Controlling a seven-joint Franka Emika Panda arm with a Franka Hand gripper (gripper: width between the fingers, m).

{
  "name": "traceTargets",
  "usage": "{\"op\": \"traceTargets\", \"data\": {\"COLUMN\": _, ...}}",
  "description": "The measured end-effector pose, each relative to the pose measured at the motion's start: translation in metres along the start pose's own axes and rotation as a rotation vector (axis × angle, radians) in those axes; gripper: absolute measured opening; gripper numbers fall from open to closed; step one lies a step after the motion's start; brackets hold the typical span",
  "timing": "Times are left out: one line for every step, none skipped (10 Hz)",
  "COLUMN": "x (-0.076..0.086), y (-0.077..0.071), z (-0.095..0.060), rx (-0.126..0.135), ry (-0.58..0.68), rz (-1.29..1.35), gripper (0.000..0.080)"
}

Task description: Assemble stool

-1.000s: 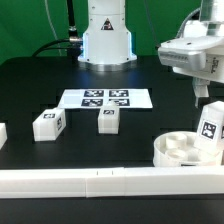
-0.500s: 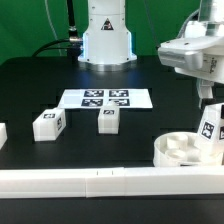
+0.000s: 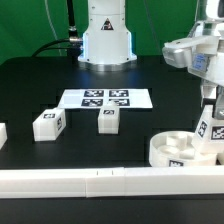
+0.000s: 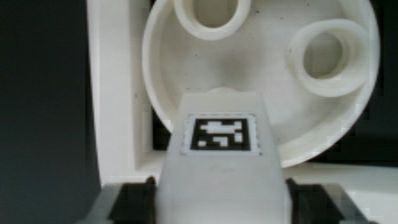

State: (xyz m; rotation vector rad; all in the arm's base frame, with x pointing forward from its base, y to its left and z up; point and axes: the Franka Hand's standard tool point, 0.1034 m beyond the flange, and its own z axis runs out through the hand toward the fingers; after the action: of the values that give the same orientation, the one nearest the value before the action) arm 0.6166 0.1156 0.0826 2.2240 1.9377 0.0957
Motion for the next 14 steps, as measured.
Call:
{"op": "traceTargets", "data": {"x": -0.004, "y": 0.000, "z": 0.000, "rx": 0.019, "ry": -0.010, "rz": 0.108, "gripper": 0.0338}}
{"op": "traceTargets", "data": {"x": -0.005, "y": -0.003, "z": 0.001, "rx": 0.044, "ry": -0.034, "rz": 0.238, "gripper": 0.0338}}
{"op": "traceTargets", "data": {"x": -0.005, "y": -0.006, "z": 0.000, "rx": 0.075, "ry": -0.064, "rz": 0.351, "gripper": 0.0338}}
{"op": "traceTargets", "data": {"x": -0.004, "y": -0.006, "z": 0.001, "rx": 0.085, "ry": -0.058, "rz": 0.444, "gripper": 0.0338}}
{"op": "traceTargets", "data": {"x": -0.002, "y": -0.003, "z": 0.000, "rx": 0.072, "ry": -0.037, "rz": 0.510, "gripper": 0.0338}}
{"op": "traceTargets", "data": {"x": -0.002, "y": -0.003, "z": 0.000, "rx": 0.072, "ry": -0.039, "rz": 0.570, "gripper": 0.0338}}
{"op": "traceTargets", "data": {"x": -0.002, "y": -0.003, "z": 0.000, "rx": 0.072, "ry": -0.040, "rz": 0.613, "gripper": 0.0393}}
{"op": "traceTargets", "data": {"x": -0.002, "y": -0.003, "z": 0.001, "rx": 0.072, "ry": -0.040, "rz": 0.612, "gripper": 0.0393}}
{"op": "traceTargets", "data": {"x": -0.002, "y": -0.003, "z": 0.001, "rx": 0.072, "ry": -0.040, "rz": 0.608, "gripper": 0.0571}}
{"op": "traceTargets", "data": {"x": -0.006, "y": -0.001, "z": -0.003, "rx": 0.069, "ry": -0.036, "rz": 0.570, "gripper": 0.0571}}
{"op": "traceTargets", "data": {"x": -0.014, "y": 0.002, "z": -0.010, "rx": 0.066, "ry": -0.031, "rz": 0.556, "gripper": 0.0633}}
{"op": "traceTargets", "data": {"x": -0.023, "y": 0.005, "z": -0.016, "rx": 0.063, "ry": -0.030, "rz": 0.550, "gripper": 0.0645}}
{"op": "traceTargets", "data": {"x": -0.036, "y": 0.010, "z": -0.022, "rx": 0.057, "ry": -0.029, "rz": 0.529, "gripper": 0.0645}}
{"op": "traceTargets", "data": {"x": -0.051, "y": 0.017, "z": -0.029, "rx": 0.049, "ry": -0.034, "rz": 0.554, "gripper": 0.0649}}
